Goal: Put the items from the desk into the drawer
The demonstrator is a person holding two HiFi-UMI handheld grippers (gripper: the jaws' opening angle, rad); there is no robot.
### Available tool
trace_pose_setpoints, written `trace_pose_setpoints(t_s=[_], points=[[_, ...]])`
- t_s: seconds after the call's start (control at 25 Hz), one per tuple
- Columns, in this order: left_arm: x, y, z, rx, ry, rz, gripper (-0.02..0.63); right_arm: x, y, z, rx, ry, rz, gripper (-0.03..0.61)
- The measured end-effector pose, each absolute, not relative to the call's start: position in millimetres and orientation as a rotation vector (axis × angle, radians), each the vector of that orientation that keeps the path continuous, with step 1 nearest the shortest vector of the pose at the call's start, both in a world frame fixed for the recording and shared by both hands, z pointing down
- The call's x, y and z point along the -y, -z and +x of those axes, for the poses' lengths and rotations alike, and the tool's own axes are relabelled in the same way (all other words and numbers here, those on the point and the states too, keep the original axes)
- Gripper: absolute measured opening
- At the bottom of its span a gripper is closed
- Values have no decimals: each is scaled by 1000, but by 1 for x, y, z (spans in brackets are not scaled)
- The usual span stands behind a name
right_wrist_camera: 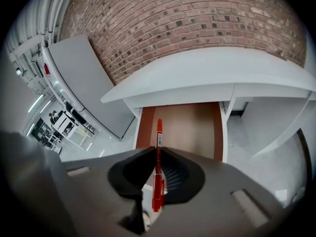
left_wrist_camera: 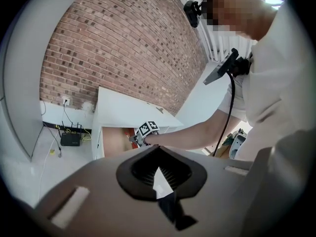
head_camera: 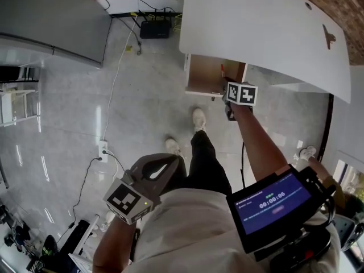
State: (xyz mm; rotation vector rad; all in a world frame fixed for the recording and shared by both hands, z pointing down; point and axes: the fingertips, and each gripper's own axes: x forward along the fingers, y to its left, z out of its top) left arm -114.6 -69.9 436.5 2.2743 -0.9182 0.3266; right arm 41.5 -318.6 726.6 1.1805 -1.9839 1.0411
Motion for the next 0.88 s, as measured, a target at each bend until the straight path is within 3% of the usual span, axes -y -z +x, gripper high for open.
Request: trace_pose_setpoints(t_s=[0.88], points=[[142, -503, -86, 904, -327, 2202, 6, 399, -879, 30, 1879, -1136, 1152, 41]])
